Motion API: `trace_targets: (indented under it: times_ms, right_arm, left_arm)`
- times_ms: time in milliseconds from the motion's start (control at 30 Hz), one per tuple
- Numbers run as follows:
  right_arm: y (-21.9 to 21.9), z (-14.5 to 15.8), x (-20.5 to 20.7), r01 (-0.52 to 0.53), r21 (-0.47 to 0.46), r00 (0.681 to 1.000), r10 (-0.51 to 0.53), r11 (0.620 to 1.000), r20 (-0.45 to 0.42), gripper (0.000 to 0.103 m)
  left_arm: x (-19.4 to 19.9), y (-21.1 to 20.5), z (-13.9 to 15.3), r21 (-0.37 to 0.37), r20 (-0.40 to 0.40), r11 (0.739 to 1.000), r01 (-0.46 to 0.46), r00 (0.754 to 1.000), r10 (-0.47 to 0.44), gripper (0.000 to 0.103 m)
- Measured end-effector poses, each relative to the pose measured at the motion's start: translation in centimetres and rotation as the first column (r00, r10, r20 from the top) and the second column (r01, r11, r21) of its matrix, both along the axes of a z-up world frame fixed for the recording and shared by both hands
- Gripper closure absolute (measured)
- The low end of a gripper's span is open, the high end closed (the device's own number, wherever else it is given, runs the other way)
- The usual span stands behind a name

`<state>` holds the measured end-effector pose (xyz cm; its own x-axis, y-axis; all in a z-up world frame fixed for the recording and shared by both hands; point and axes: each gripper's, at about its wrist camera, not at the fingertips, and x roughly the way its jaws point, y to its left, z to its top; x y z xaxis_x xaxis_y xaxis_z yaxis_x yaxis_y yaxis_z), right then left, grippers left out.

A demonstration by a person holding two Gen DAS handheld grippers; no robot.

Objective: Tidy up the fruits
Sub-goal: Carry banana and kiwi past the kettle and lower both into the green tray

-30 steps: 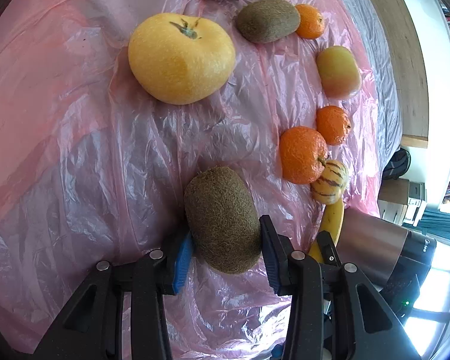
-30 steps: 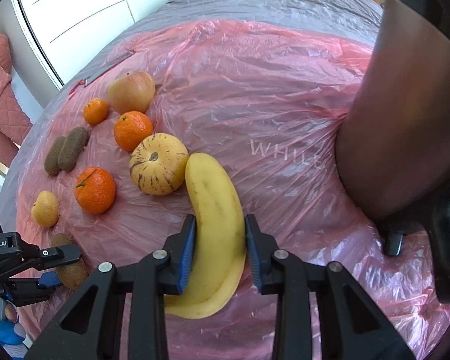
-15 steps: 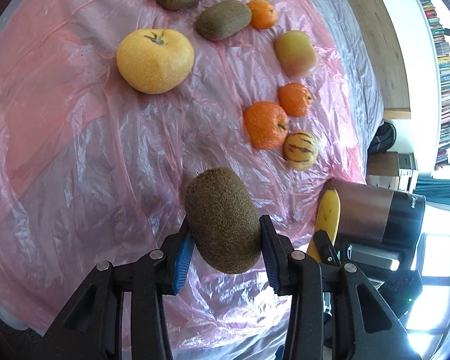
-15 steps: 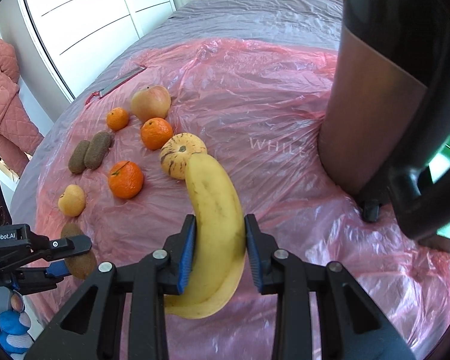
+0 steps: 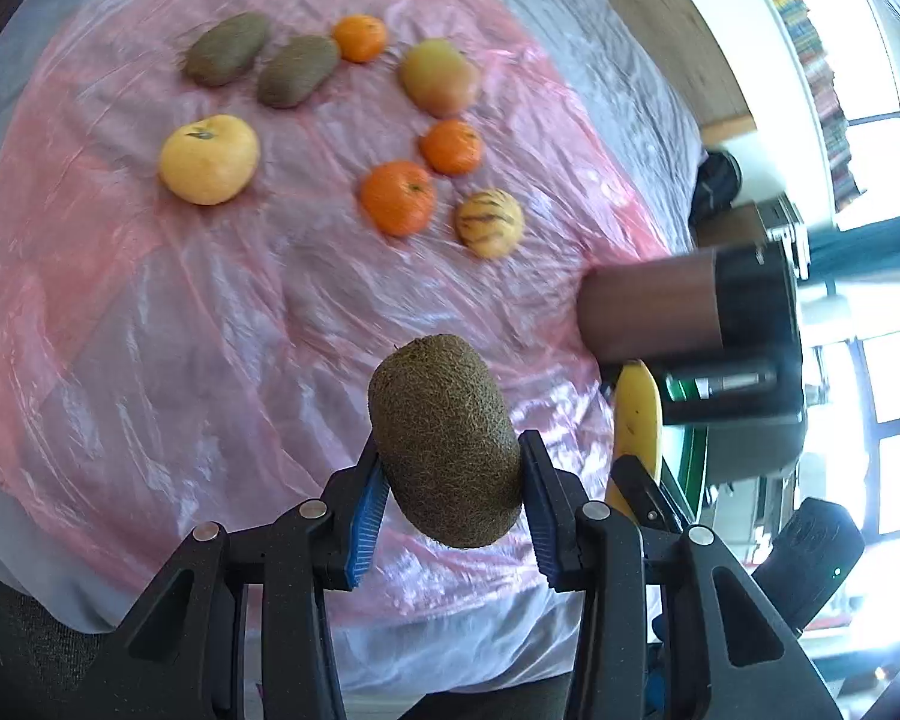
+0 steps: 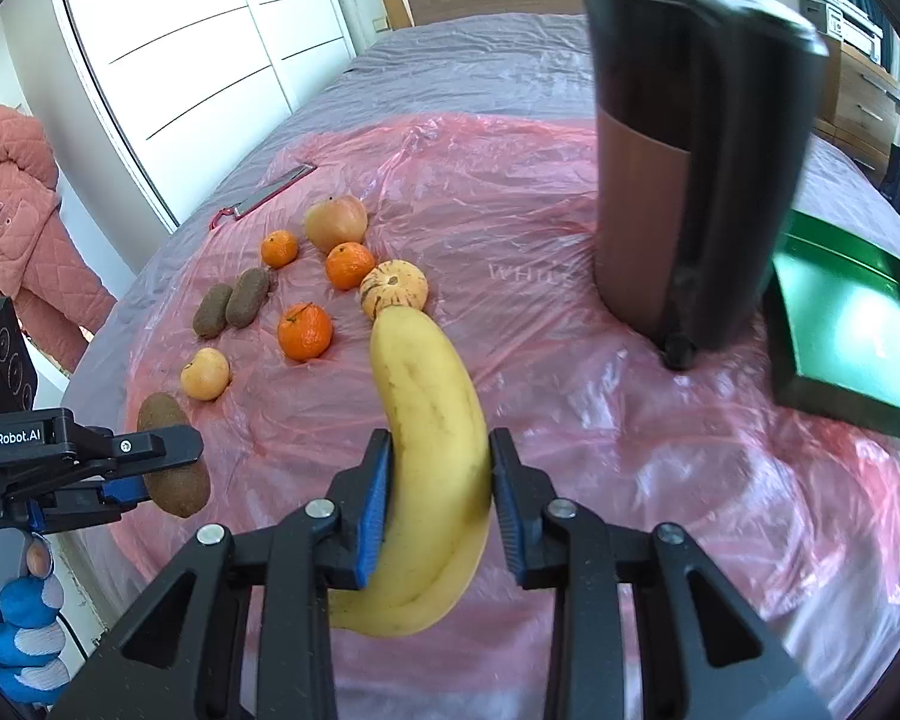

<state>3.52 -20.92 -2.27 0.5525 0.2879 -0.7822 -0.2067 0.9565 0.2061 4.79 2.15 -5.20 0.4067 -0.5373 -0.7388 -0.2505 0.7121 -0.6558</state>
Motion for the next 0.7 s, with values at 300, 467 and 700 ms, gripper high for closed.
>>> trace_targets:
  times_ms: [300, 467, 700]
  right_arm:
    - [-5.9, 1.1, -3.9, 0.088, 0.010, 0.996, -0.088, 0.996, 0.022, 0.094]
    - [-10.8, 1.4, -5.3, 0.172, 0.032, 0.984, -0.173, 0.985, 0.036, 0.094]
    - [-18.1, 2.1, -5.9, 0.291, 0.034, 0.954, -0.292, 0.956, 0.069, 0.094]
  left_arm:
    - [-0.9, -8.0, 3.2, 0.062, 0.076, 0.971, 0.229, 0.969, -0.234, 0.066]
    - [-1.5, -14.0, 5.7, 0.139, 0.126, 0.915, 0.378, 0.910, -0.395, 0.066]
    - [-0.9, -23.1, 8.7, 0.223, 0.175, 0.813, 0.538, 0.798, -0.577, 0.066]
